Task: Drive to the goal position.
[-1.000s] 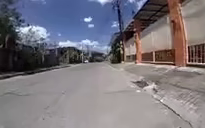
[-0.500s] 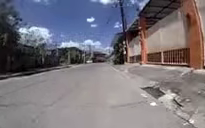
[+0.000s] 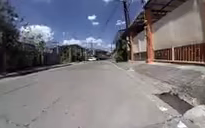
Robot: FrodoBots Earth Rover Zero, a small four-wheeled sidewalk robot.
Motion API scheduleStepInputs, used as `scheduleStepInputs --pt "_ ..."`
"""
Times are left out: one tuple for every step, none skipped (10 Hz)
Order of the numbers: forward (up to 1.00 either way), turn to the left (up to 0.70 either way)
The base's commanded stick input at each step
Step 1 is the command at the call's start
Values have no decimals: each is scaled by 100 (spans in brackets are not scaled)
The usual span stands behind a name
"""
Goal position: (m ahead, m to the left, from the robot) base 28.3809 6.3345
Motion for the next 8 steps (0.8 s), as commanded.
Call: scheduleStepInputs --pt "100 0" --pt "100 0" --pt "100 0" --pt "100 0" --pt "100 6" --pt "100 11" --pt "100 4" --pt "100 0"
